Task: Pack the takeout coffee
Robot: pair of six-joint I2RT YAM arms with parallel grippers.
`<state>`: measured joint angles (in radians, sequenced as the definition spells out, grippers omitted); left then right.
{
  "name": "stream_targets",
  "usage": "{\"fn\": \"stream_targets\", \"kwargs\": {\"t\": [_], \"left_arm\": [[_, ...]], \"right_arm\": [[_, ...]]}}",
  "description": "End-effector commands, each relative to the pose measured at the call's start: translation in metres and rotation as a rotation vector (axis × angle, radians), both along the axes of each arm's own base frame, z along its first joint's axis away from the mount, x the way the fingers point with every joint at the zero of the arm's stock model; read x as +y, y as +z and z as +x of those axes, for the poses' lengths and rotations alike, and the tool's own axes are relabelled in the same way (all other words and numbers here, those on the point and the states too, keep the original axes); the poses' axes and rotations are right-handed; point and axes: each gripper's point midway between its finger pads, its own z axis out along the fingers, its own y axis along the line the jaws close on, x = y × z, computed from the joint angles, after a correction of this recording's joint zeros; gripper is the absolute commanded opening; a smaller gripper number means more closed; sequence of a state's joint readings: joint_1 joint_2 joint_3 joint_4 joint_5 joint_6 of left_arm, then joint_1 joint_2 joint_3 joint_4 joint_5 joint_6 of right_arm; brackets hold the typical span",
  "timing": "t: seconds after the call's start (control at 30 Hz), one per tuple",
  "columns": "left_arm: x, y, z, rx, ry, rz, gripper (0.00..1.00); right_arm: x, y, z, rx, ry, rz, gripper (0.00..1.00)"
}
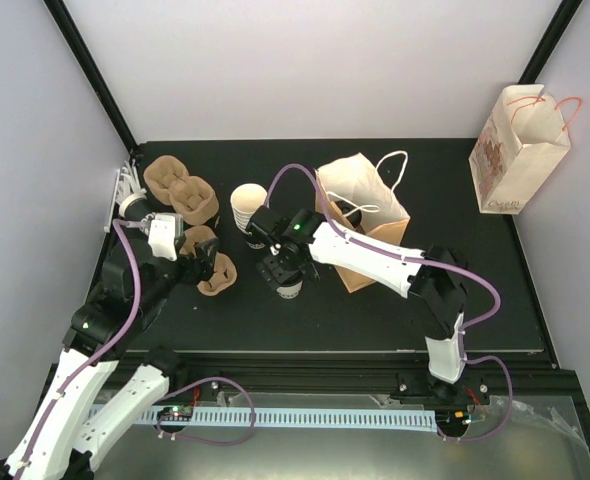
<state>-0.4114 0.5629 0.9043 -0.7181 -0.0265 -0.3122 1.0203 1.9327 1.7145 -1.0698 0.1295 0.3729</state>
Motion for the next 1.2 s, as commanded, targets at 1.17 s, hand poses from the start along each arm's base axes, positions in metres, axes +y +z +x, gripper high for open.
{"fn": "stream_targets", "kwargs": {"t": [1.17], "left_arm": [[-0.113, 0.022, -0.013, 0.046, -0.478, -0.234, 0.79]], "right_arm": [[-0.176, 0.332, -0.025, -0.769, -0.295, 0.572, 0.59]]}}
